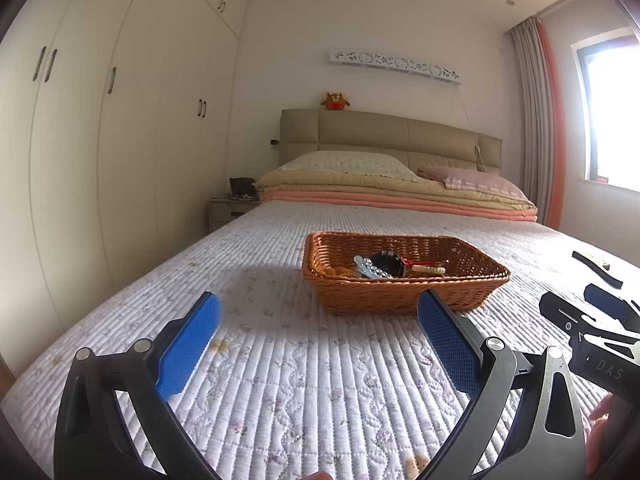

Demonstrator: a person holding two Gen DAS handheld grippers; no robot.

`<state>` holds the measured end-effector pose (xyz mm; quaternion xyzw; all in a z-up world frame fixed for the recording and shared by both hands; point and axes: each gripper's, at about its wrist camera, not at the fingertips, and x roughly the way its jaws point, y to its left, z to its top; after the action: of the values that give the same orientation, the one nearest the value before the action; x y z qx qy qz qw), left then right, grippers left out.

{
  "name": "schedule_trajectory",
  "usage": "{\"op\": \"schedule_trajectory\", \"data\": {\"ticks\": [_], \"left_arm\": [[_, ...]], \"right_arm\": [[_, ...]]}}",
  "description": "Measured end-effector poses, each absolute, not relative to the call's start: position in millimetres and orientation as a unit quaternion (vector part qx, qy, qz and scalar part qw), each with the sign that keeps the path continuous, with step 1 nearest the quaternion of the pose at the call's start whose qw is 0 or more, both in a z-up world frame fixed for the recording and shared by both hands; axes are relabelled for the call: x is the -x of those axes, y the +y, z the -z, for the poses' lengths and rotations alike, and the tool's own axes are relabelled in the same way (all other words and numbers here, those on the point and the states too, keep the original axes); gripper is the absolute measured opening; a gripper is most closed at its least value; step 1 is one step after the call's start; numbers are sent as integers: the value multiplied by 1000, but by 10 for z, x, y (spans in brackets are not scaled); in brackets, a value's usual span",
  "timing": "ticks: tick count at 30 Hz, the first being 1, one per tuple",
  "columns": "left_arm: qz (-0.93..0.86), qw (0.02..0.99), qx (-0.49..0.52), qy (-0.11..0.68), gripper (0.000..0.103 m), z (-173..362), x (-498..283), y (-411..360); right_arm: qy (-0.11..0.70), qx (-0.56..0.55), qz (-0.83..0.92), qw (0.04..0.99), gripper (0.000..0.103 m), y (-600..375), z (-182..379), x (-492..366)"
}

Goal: Organize jewelry

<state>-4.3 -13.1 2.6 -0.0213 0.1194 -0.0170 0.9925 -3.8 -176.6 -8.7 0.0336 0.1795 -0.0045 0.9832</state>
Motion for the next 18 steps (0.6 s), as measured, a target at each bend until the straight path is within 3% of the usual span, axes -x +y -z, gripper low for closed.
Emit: {"op": "schedule_trajectory", "data": {"ticks": [18], "left_arm": [[21, 992, 20, 126, 96, -11, 8, -150]], "right_arm": [[181, -36, 3, 983, 92, -1783, 88, 48]]}}
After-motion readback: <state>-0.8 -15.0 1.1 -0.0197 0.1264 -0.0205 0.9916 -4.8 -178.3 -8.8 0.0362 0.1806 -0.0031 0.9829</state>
